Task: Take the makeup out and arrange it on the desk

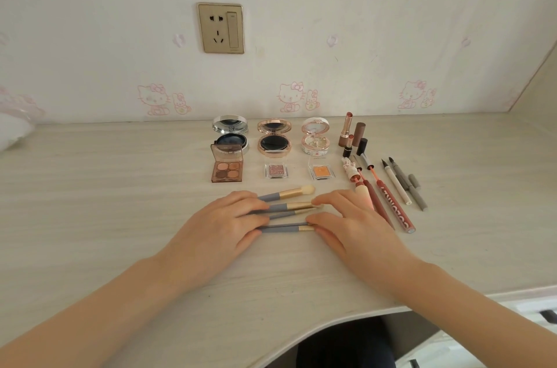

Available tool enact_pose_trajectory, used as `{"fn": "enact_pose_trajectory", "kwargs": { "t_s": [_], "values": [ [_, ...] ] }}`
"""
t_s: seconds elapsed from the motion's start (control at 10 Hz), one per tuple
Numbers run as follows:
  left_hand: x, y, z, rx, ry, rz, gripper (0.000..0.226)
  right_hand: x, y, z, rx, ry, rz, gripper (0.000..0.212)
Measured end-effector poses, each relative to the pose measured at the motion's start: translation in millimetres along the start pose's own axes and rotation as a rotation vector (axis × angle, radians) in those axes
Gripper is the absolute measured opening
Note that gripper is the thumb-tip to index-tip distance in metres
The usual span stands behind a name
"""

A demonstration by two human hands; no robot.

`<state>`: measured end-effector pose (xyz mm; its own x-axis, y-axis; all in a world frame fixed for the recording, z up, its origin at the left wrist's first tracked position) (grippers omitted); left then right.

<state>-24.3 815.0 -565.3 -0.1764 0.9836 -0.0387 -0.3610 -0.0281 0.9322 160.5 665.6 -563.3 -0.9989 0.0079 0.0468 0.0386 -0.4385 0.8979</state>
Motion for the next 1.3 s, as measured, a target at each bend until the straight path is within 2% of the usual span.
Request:
{"fn": "enact_pose_trajectory", "kwargs": {
  "t_s": [0.1,0.3,0.6,0.7,1.1,1.3],
  "values": [
    [6.9,-1.9,-1.1,0.006,0.007,-0.018,0.036,0.9,-4.4,6.2,-0.004,0.015,-0.037,0.014],
    [17.0,-2.1,-0.6,0.015,-0.029,-0.044,0.038,0.4,-11.4,14.5,-0.005,0.014,-0.015,0.028],
    [28.3,-5.2,3.6,0.098,0.095,-0.245,0.045,-2.6,-26.2,15.6,0.031,0.022,-0.039,0.038],
    [33.2,-5.8,6.0,0.106,0.096,-0.277,0.039,-3.2,-25.6,15.0,0.043,0.014,-0.051,0.040],
    [31.3,-2.9,-0.4,0.036,0.159,-0.231,0.047,-0.7,-16.4,13.8,0.106,-0.079,0.066,0.043],
    [12.6,2.5,3.2,-0.059,0.259,-0.195,0.034,-2.2,-7.9,3.1,0.058,-0.182,0.081,0.044]
  ]
}}
Point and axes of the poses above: each hand's wrist, its own z-axis towards the middle knuckle, its own y-axis out of the back of the hand, x = y × z, the point moved 2 cm from there along z, towards the middle knuckle, and after that the axes turned 2 degrees about x, right-handed, at the moved point
